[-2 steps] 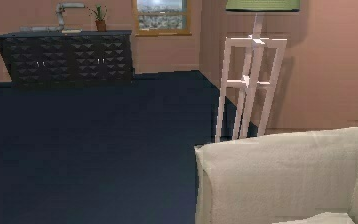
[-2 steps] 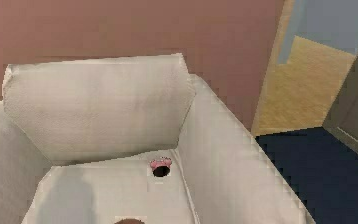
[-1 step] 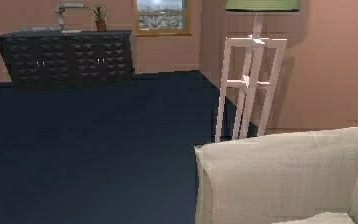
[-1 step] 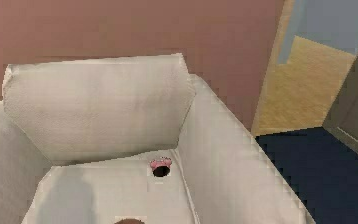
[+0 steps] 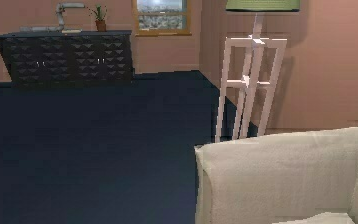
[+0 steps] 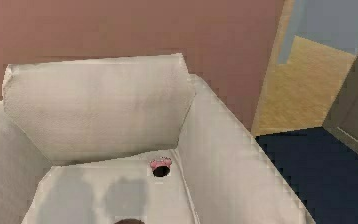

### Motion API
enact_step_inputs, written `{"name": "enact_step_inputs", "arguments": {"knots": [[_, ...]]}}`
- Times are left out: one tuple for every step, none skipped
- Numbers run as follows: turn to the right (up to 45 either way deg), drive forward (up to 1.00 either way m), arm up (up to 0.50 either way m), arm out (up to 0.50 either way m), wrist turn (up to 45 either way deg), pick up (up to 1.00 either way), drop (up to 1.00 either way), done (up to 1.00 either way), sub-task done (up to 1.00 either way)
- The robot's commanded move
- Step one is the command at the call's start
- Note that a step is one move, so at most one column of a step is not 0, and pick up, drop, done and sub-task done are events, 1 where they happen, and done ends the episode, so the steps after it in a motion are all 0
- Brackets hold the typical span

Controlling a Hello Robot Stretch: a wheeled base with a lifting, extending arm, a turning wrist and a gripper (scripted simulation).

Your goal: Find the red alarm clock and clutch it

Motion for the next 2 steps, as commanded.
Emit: {"name": "enact_step_inputs", "arguments": {"knots": [[0.0, 0.00, 0.00, 0.40, 0.0, 0.00, 0.00, 0.00, 0.00], [0.0, 0.00, 0.00, 0.00, 45.0, 0.00, 0.00, 0.00, 0.00]]}}
